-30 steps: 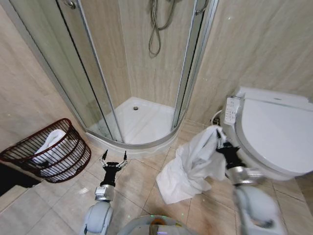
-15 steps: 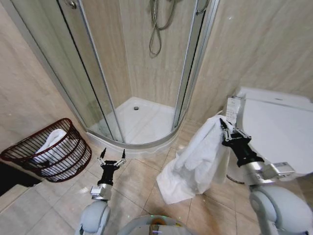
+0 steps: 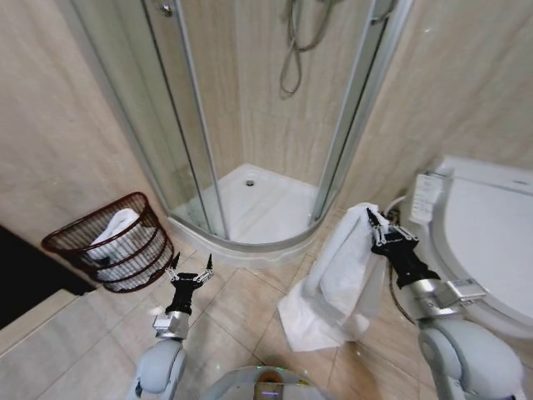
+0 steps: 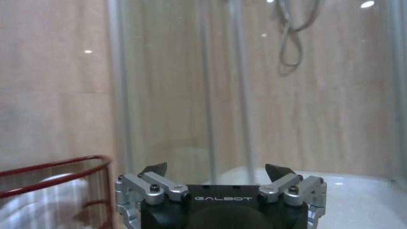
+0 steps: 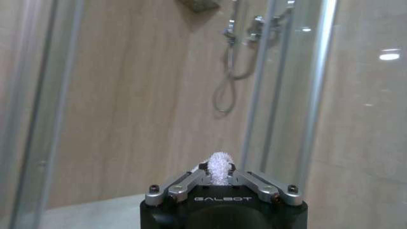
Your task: Discard the used towel into the hamper.
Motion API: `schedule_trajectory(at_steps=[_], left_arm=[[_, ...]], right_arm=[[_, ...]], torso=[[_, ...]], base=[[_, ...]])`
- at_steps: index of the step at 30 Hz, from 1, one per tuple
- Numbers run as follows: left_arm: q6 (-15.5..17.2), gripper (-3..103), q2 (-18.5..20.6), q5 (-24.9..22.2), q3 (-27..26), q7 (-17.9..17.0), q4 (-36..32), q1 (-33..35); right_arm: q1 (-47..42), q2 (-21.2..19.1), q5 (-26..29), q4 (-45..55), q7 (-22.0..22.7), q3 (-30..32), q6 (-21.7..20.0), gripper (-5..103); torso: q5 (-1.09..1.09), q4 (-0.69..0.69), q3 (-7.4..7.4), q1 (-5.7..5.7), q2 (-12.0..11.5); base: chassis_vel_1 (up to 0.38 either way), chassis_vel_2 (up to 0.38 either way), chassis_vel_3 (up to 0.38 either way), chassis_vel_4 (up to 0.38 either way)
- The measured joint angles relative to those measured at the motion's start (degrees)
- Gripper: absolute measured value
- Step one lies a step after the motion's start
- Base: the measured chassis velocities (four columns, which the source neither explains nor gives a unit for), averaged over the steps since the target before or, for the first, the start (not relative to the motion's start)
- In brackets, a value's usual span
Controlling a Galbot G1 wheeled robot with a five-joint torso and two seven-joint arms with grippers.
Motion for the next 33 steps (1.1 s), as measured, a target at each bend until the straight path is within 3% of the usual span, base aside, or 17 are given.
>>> schedule_trajectory(at_steps=[18, 33], left_arm=[[-0.9, 100, -0.7, 0.5, -0.2, 0.2, -1.0, 0.9], [-1.7, 100, -0.5, 0.3, -0.3, 0.3, 0.1, 0.6]], right_arm=[[-0.7, -0.5, 3.3, -0.1, 0.3, 4.0, 1.0, 5], [-0.2, 0.1, 2.6, -0.2, -0.3, 2.2, 1.1, 5]], torso=[[0.01, 0.0, 0.0, 0.0, 0.0], [-0.01, 0.0, 0.0, 0.0, 0.0]], base=[[0.128, 0.119, 0.13, 0.12], [0.114, 0.117, 0.119, 0.125]])
